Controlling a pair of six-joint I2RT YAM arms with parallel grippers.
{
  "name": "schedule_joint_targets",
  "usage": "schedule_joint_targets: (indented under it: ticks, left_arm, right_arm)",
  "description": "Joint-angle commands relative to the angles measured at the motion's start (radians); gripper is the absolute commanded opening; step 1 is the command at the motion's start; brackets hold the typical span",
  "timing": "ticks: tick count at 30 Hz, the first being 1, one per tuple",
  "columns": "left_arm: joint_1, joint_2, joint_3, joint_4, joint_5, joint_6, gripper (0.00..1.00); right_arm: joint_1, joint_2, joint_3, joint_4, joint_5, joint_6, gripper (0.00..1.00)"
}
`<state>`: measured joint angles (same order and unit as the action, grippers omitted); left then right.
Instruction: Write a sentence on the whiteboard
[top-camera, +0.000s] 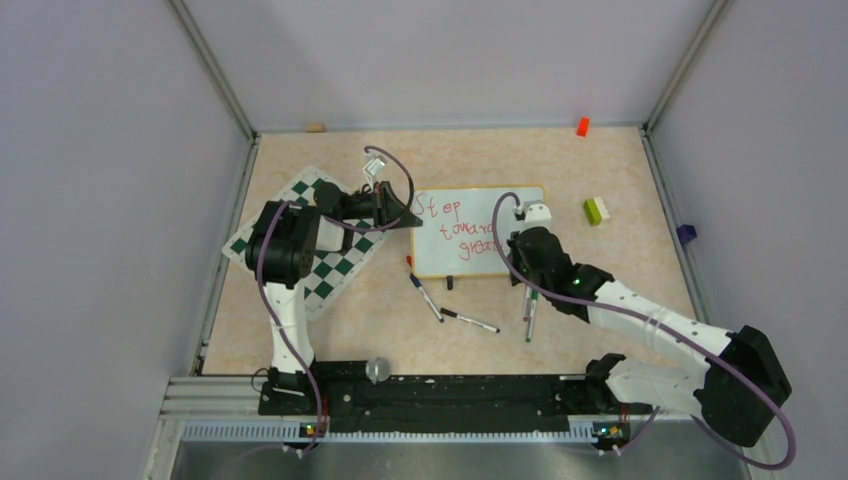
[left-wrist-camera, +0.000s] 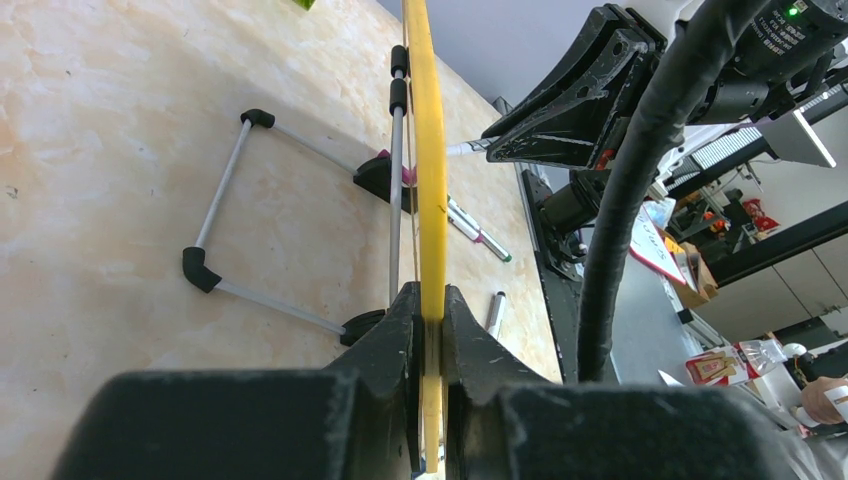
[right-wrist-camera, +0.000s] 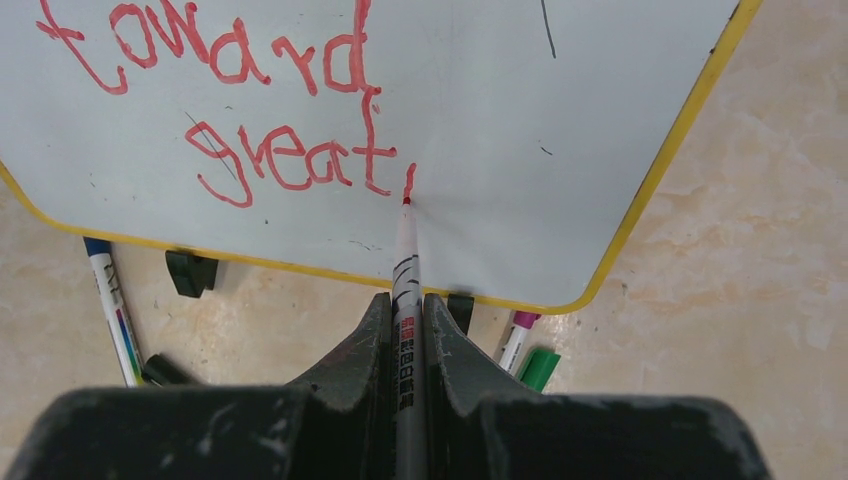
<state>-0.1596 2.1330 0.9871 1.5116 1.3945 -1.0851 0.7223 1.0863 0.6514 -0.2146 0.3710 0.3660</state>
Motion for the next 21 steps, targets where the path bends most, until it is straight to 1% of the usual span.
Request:
schedule_joint_targets:
  ticks: [1,21]
  left_arm:
    - [0.005,-0.022,0.005,0.108,-0.026,-0.007,0.0]
    - [0.005,-0.02,0.008,0.108,-0.026,-0.01,0.0]
  right_arm:
    - [-0.007,0.018,0.058,0.017,0.039,-0.019,0.0]
    - [-0.007,0.043,0.099,0.027,0.073,-0.038,0.0]
